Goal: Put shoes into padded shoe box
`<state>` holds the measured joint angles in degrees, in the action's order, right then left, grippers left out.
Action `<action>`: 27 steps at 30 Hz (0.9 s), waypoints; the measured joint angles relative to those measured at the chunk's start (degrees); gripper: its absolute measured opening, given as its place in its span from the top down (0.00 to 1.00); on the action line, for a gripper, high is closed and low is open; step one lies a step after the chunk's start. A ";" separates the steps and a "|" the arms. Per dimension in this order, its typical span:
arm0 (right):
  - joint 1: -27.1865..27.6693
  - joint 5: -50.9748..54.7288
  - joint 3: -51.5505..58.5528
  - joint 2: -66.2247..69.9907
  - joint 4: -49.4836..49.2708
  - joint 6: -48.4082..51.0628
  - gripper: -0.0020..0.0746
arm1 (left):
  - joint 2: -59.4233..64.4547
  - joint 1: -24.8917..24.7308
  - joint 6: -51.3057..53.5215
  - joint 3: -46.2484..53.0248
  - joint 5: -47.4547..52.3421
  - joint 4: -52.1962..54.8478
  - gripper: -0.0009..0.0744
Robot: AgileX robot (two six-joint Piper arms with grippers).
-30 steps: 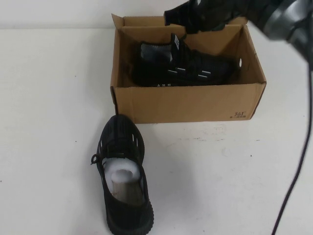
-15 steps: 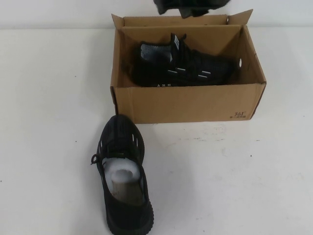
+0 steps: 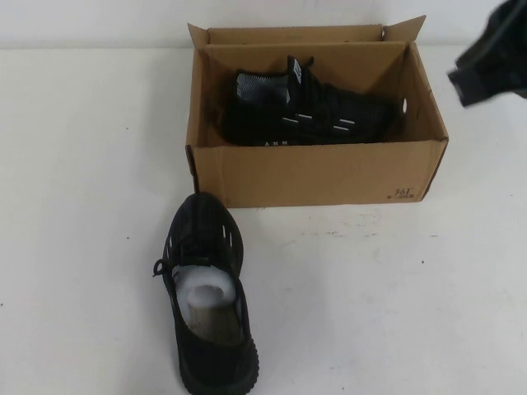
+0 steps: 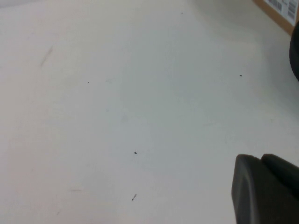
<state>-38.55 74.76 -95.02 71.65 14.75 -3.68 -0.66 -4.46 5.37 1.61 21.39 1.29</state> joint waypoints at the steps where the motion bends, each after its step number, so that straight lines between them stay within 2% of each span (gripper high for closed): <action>1: 0.00 0.00 0.95 -0.27 0.16 1.07 0.98 | 0.00 0.00 0.00 0.00 0.00 0.00 0.99; 6: 1.06 -3.29 8.60 -0.89 4.20 -0.66 0.98 | 0.00 0.00 0.00 0.00 0.00 0.00 0.99; 10: 6.46 -19.14 22.47 -6.68 2.18 -0.66 0.98 | 0.00 0.00 0.00 0.00 0.00 0.00 0.99; 14: 17.76 -41.31 42.94 -16.73 -3.02 -0.66 0.98 | 0.00 0.00 0.00 0.00 0.00 0.00 0.99; 18: 29.24 -60.28 64.04 -27.03 -3.99 -0.66 0.98 | 0.00 0.00 0.00 0.00 0.00 0.00 0.99; 23: 40.56 -67.46 80.68 -42.10 -8.97 -0.66 0.98 | 0.00 0.00 0.00 0.00 0.00 0.00 0.99; 27: 45.20 -71.75 88.78 -54.22 -9.36 -0.66 0.98 | 0.00 0.00 0.00 0.00 0.00 0.00 0.99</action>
<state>6.65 3.01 -6.24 17.44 5.38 -4.34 -0.66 -4.46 5.37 1.61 21.39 1.29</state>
